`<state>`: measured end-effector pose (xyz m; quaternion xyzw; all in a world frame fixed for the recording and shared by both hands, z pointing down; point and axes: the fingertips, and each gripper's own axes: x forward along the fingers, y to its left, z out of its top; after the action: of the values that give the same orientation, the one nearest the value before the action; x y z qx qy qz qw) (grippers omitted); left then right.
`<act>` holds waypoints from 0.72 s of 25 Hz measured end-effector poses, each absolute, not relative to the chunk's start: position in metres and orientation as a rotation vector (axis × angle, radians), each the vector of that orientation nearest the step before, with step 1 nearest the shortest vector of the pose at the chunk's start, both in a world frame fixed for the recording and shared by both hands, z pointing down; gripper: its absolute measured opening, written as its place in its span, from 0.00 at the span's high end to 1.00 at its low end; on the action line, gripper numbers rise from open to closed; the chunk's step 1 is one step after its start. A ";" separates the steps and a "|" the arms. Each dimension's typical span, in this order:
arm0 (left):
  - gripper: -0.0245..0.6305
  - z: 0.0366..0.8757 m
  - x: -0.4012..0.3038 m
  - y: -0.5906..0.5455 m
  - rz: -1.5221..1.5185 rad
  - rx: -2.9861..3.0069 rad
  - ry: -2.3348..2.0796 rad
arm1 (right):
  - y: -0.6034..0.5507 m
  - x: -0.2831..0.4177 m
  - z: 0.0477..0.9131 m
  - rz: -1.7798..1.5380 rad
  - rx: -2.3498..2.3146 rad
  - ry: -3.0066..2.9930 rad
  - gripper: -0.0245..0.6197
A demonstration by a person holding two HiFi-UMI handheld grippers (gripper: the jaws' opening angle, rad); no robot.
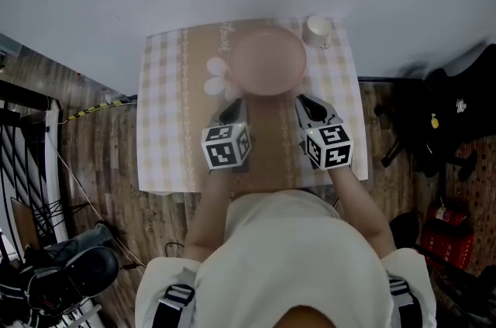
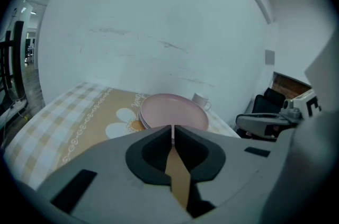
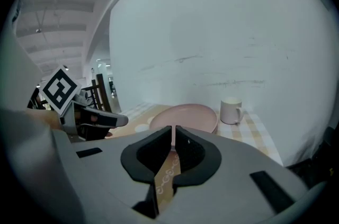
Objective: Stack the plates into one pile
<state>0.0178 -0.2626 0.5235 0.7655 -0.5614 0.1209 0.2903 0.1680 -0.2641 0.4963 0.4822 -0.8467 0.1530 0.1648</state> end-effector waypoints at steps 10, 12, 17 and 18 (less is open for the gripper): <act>0.94 0.503 0.045 -0.175 0.282 2.051 -1.487 | -0.183 0.175 0.475 0.424 1.323 -2.516 0.95; 0.94 0.501 0.051 -0.158 0.278 2.050 -1.489 | -0.167 0.179 0.473 0.417 1.311 -2.523 0.95; 0.94 0.497 0.070 -0.121 0.277 2.050 -1.479 | -0.133 0.193 0.467 0.405 1.299 -2.534 0.95; 0.94 0.496 0.073 -0.114 0.276 2.051 -1.479 | -0.127 0.195 0.465 0.406 1.300 -2.536 0.96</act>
<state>0.0728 -0.1142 0.4961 0.7704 -0.5558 0.1039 0.2946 0.1954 -0.1269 0.4655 0.4475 -0.8735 0.1397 0.1311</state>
